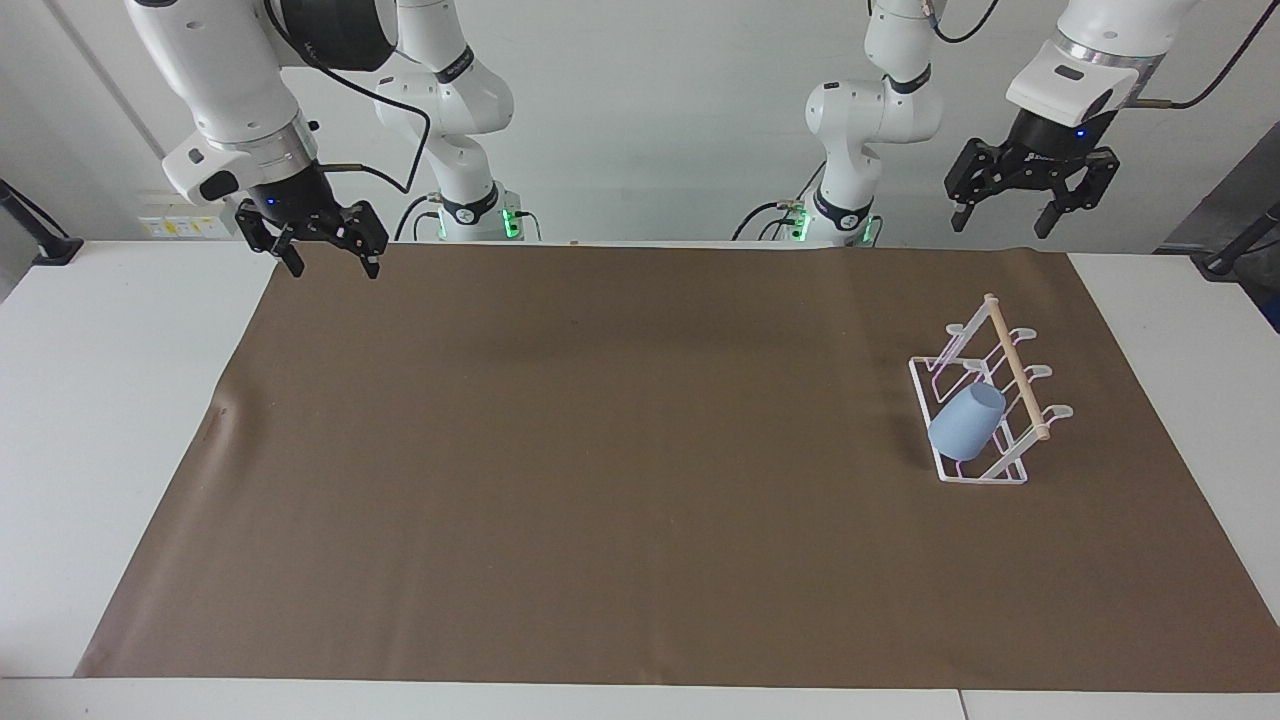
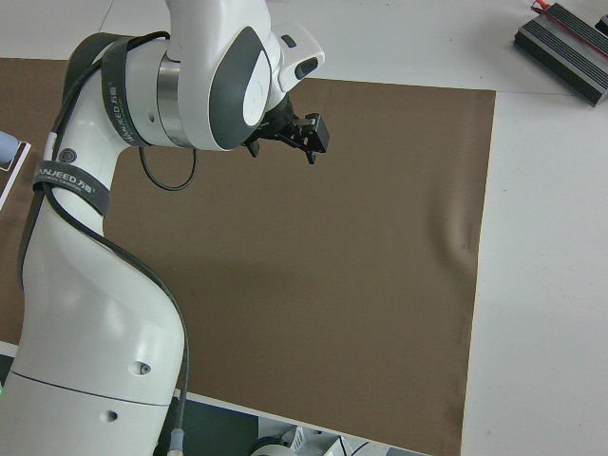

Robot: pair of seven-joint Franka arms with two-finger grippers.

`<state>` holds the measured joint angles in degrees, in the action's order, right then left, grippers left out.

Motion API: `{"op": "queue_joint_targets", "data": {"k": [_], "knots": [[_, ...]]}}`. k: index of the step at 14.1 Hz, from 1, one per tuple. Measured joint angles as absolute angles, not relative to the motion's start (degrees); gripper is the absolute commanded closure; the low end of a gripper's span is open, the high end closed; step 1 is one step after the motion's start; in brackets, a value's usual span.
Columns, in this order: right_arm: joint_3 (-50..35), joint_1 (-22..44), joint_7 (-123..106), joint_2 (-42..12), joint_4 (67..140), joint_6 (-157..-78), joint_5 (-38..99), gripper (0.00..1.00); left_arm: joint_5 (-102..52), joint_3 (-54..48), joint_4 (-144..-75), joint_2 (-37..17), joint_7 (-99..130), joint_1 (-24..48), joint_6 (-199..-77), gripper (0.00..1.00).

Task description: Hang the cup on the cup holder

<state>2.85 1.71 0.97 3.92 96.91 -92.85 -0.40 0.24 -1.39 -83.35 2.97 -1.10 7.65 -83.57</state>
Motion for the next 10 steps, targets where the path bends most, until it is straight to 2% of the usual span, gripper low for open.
{"op": "queue_joint_targets", "data": {"k": [10], "knots": [[2.9,1.7,1.0,3.9,96.9,-92.9,-0.4,0.00,0.1,-1.2,-83.3,2.7,-1.2,7.6,-80.6,0.00]]}}
